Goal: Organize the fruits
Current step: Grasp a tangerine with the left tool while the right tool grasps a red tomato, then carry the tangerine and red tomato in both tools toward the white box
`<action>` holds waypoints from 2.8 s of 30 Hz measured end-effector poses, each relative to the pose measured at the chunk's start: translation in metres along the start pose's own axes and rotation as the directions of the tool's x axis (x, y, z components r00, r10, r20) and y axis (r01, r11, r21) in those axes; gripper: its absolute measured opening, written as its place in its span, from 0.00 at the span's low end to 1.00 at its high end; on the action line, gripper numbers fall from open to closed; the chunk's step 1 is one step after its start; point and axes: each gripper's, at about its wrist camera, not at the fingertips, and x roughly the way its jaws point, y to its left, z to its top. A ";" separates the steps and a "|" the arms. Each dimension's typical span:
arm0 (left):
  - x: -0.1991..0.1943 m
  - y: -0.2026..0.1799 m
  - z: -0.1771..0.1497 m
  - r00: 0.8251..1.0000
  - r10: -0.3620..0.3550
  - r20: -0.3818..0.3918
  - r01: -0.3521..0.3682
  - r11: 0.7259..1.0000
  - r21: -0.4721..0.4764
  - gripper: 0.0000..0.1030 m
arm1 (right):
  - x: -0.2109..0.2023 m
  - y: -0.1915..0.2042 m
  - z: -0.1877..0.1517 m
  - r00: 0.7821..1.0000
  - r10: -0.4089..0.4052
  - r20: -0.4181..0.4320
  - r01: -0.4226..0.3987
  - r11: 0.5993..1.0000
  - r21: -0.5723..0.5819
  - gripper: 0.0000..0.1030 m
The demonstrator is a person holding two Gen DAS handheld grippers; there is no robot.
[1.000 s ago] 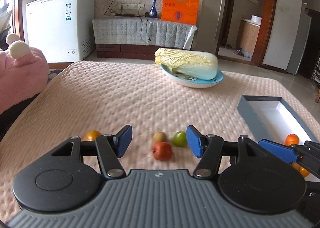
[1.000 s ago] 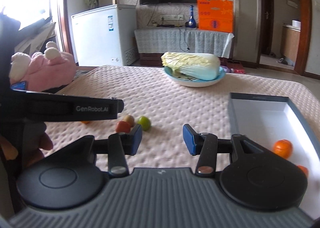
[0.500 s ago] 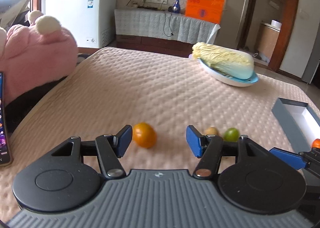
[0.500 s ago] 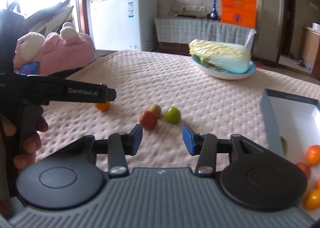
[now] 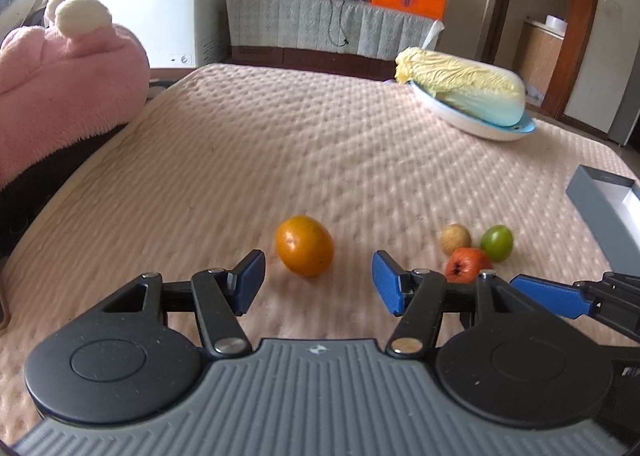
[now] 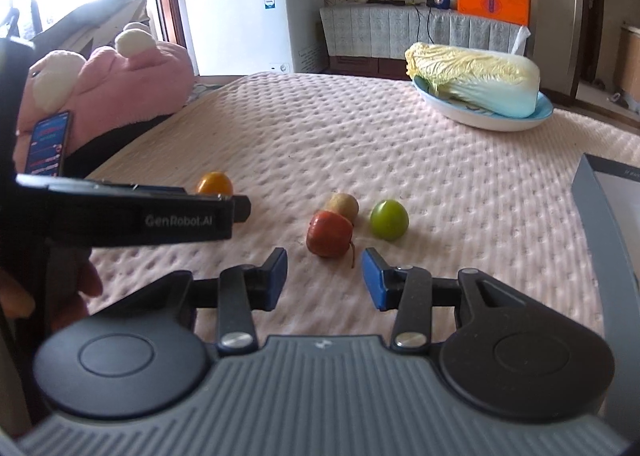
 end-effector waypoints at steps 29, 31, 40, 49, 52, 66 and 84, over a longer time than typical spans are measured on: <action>0.012 0.008 0.001 0.999 0.003 0.037 -0.003 1.000 -0.010 0.37 | 0.021 0.006 0.005 0.999 -0.041 -0.019 0.040 0.998 -0.051 0.31; 0.010 0.008 0.001 0.999 0.004 0.033 -0.004 1.000 -0.012 0.37 | 0.018 0.004 0.005 0.999 -0.037 -0.025 0.035 0.998 -0.049 0.31; -0.001 0.002 -0.001 1.000 0.019 0.022 -0.018 0.999 -0.030 0.37 | 0.000 -0.004 0.003 1.000 -0.016 -0.021 0.016 1.000 -0.018 0.31; -0.020 -0.007 -0.002 0.999 0.027 0.034 -0.027 1.000 -0.010 0.37 | -0.023 -0.003 -0.001 1.000 -0.003 -0.001 0.003 1.000 -0.005 0.31; -0.027 -0.008 -0.004 0.999 0.029 0.036 -0.029 0.999 -0.016 0.37 | -0.031 -0.003 -0.003 1.000 -0.003 0.007 0.003 1.000 0.002 0.31; -0.065 -0.033 -0.016 0.998 0.009 0.056 -0.010 1.000 0.021 0.37 | -0.073 -0.001 -0.015 0.999 -0.020 0.032 0.019 1.000 0.014 0.31; -0.119 -0.083 -0.040 0.996 -0.037 0.079 0.031 0.997 0.076 0.37 | -0.146 -0.023 -0.039 0.995 -0.062 0.084 0.060 0.998 0.019 0.31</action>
